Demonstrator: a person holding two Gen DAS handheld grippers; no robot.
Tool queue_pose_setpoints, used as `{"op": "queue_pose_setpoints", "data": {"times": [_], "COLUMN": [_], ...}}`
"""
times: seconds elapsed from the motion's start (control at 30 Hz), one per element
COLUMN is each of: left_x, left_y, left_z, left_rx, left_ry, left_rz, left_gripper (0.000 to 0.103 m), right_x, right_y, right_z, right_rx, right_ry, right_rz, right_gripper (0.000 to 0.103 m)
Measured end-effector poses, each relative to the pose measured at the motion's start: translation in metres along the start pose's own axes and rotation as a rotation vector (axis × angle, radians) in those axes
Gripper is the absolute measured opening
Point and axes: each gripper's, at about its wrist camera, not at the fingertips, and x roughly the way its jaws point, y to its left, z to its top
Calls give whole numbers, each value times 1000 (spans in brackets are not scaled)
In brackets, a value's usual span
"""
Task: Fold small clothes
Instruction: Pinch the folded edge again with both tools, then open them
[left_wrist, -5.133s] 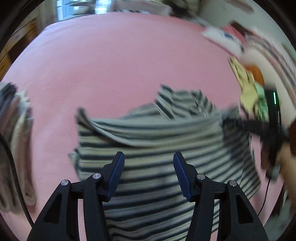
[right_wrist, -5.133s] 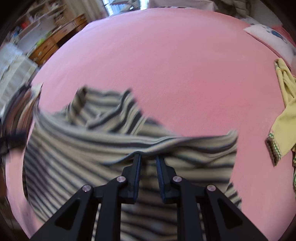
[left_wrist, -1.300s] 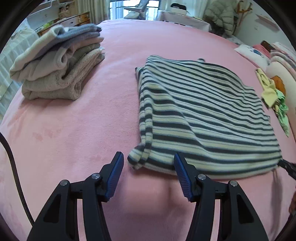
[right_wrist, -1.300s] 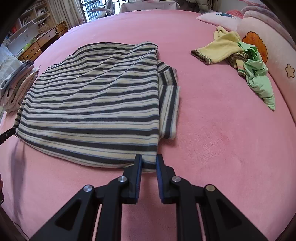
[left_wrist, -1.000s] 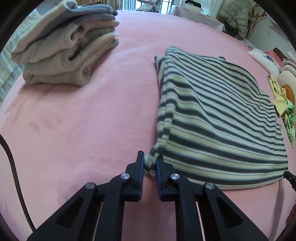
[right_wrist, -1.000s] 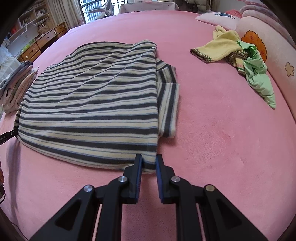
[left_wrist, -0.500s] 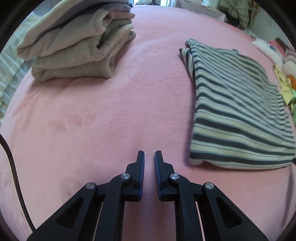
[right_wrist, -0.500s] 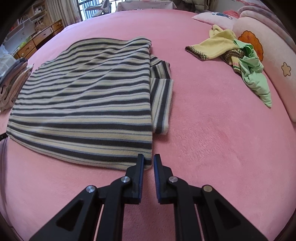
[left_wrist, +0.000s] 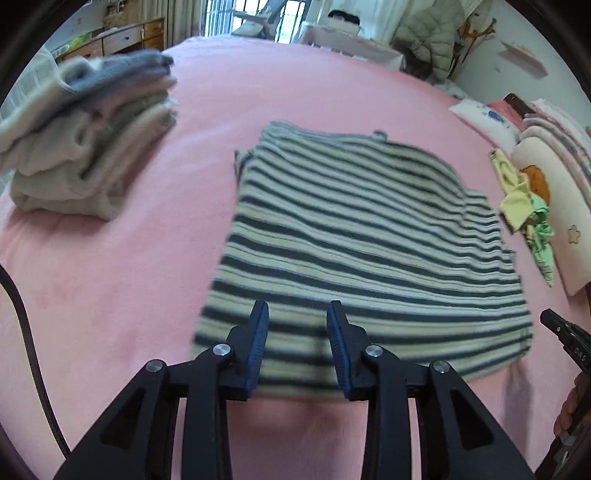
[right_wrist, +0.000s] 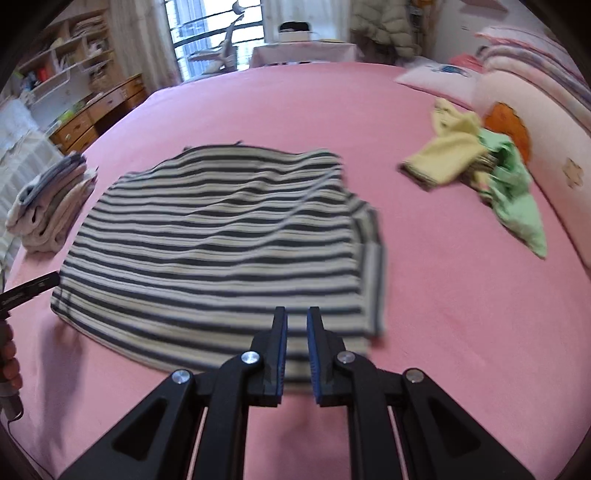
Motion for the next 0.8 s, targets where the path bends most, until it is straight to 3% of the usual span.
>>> {"op": "queue_pose_setpoints", "data": {"times": [0.1,0.2,0.27,0.33,0.4,0.53,0.67,0.8], "left_x": [27,34,28,22,17,-5,-22,-24], "left_y": [8,22,34,45,58,88,88,77], "left_z": [-1,-13,-18,-20,-20,-24,-30,-39], "left_rx": [-29,-26,-20,-24,-43,-182,-214,-240], "left_ry": [25,33,32,35,47,64,67,114], "left_rz": [19,33,39,43,94,56,27,-60], "left_gripper": [31,40,46,46,46,46,46,46], "right_x": [27,54,55,50,43,27,1,-13], "right_y": [9,-3,-18,-29,-40,-46,-33,-2], "right_z": [1,-11,-20,-25,-29,-35,-34,-29], "right_rx": [-21,-19,7,28,47,62,58,33], "right_ry": [19,83,91,97,109,127,99,74], "right_rz": [5,-47,-56,-79,-89,-104,-69,6], "right_gripper": [10,8,7,7,7,7,7,11]}}
